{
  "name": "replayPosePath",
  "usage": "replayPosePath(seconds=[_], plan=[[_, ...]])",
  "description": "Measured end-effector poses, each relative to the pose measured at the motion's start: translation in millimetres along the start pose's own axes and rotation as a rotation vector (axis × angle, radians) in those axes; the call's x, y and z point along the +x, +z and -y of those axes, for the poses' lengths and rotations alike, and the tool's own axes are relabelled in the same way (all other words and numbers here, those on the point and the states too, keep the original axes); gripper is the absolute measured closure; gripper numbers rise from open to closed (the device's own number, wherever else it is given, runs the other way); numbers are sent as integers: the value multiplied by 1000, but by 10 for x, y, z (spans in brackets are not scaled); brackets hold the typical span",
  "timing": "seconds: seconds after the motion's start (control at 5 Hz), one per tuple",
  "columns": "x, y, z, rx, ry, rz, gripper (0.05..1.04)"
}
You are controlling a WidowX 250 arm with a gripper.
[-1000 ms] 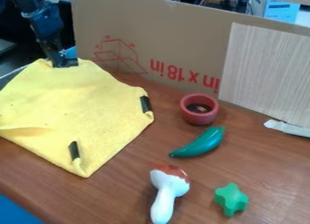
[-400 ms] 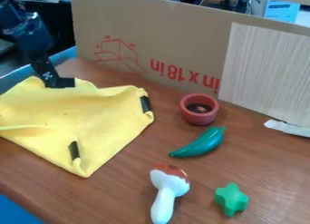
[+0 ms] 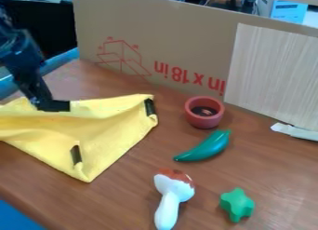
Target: Fold the cloth from top left to bottom right
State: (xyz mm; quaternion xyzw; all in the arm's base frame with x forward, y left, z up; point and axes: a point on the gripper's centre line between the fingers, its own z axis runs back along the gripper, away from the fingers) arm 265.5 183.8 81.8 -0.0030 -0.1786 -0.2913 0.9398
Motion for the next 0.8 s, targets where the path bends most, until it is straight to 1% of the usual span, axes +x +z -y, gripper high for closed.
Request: replayPosePath(seconds=[0.4,0.6,0.8], plan=[[-112,-52,310,-23,-29,-17,1033],[-147,-52,428,-29,-38,-22,1033],[-186,-104,491,-31,-23,-37,1027]])
